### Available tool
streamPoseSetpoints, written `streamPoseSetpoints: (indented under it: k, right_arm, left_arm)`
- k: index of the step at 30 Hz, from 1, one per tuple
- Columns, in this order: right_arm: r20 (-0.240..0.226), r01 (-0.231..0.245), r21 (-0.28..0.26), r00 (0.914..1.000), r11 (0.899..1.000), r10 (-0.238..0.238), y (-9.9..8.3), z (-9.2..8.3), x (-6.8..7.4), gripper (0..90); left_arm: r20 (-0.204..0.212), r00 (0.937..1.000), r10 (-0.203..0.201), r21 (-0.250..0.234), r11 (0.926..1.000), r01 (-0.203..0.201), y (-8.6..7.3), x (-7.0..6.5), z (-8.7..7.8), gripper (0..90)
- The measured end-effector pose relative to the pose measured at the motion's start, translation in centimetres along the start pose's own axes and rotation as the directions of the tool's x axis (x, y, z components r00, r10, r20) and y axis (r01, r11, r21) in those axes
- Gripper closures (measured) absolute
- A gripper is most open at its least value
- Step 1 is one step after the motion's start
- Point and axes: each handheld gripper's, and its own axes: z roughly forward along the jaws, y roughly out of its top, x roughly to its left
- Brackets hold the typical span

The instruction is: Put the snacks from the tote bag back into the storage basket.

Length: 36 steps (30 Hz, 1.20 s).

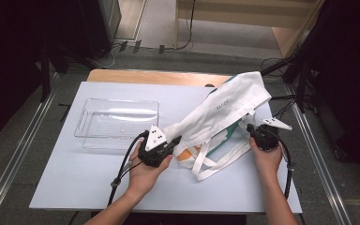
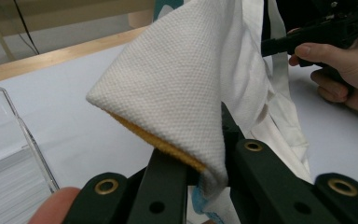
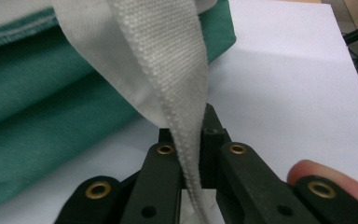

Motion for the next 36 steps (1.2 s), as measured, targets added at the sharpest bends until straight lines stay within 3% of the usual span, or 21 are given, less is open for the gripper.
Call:
streamPoseSetpoints:
  k: [6, 10, 14, 16, 17, 19, 20, 23, 25, 26, 27, 33, 35, 36]
  right_arm:
    - [-0.044, 0.097, 0.004, 0.9944, 0.995, -0.096, -1.4, -1.3, 1.8, 90.0]
    - [-0.038, 0.186, 0.02, 0.982, 0.982, -0.185, -2.2, -2.8, 3.1, 90.0]
    - [-0.081, 0.187, 0.02, 0.9795, 0.982, -0.184, -3.4, -4.4, 3.5, 90.0]
    - [-0.078, 0.223, 0.006, 0.9719, 0.975, -0.222, -3.9, -5.3, 3.8, 90.0]
    - [-0.079, 0.219, -0.025, 0.9722, 0.975, -0.22, -4.0, -5.8, 3.8, 85.4]
    - [-0.083, 0.174, -0.08, 0.9802, 0.982, -0.18, -3.6, -6.8, 3.1, 58.0]
    - [-0.076, 0.144, -0.109, 0.9853, 0.983, -0.153, -3.3, -7.3, 2.7, 49.5]
    - [-0.044, 0.068, -0.206, 0.9959, 0.976, -0.079, -2.2, -8.8, 1.1, 39.8]
    - [-0.044, 0.043, -0.236, 0.9975, 0.971, -0.054, -1.7, -9.1, 0.5, 37.6]
    - [-0.047, -0.003, -0.273, 0.9989, 0.962, -0.01, -0.8, -9.4, -0.4, 33.0]
    - [-0.039, -0.012, -0.283, 0.9992, 0.959, 0.001, -0.4, -9.4, -0.8, 30.7]
    - [-0.07, -0.094, -0.284, 0.9946, 0.954, 0.077, 2.1, -8.0, -2.4, 17.5]
    - [-0.055, -0.111, -0.263, 0.9935, 0.959, 0.099, 3.0, -7.1, -3.0, 15.7]
    - [-0.037, -0.141, -0.254, 0.99, 0.957, 0.136, 3.5, -6.5, -3.4, 15.8]
  left_arm:
    - [-0.014, 0.9999, -0.003, -0.003, 1.0, 0.003, 0.3, 0.4, 0.3, 87.0]
    - [-0.039, 0.9987, -0.034, -0.008, 0.9994, 0.034, 0.9, 1.1, 0.6, 86.8]
    - [-0.062, 0.9948, -0.081, -0.007, 0.9967, 0.081, 1.3, 2.4, 1.1, 86.8]
    - [-0.067, 0.9927, -0.1, -0.007, 0.995, 0.1, 1.3, 2.9, 1.4, 86.7]
    - [-0.077, 0.9921, -0.099, -0.007, 0.9951, 0.099, 1.4, 3.0, 1.4, 86.6]
    - [-0.093, 0.9901, -0.105, -0.007, 0.9944, 0.105, 1.4, 3.3, 1.5, 86.7]
    - [-0.094, 0.9894, -0.111, -0.008, 0.9939, 0.11, 1.4, 3.4, 1.5, 86.7]
    - [-0.101, 0.9911, -0.086, -0.006, 0.9963, 0.086, 1.4, 3.3, 1.5, 86.7]
    - [-0.102, 0.9917, -0.078, -0.007, 0.9969, 0.078, 1.4, 3.1, 1.5, 86.7]
    - [-0.105, 0.9924, -0.064, -0.005, 0.9979, 0.064, 1.4, 2.9, 1.5, 86.7]
    - [-0.107, 0.9923, -0.064, -0.004, 0.998, 0.063, 1.5, 2.9, 1.5, 86.7]
    - [-0.104, 0.9932, -0.053, 0.003, 0.9986, 0.054, 1.4, 3.1, 1.4, 86.7]
    - [-0.105, 0.9934, -0.046, 0.003, 0.9989, 0.047, 1.4, 3.1, 1.5, 86.7]
    - [-0.106, 0.9934, -0.045, 0.004, 0.999, 0.045, 1.4, 3.0, 1.5, 86.7]
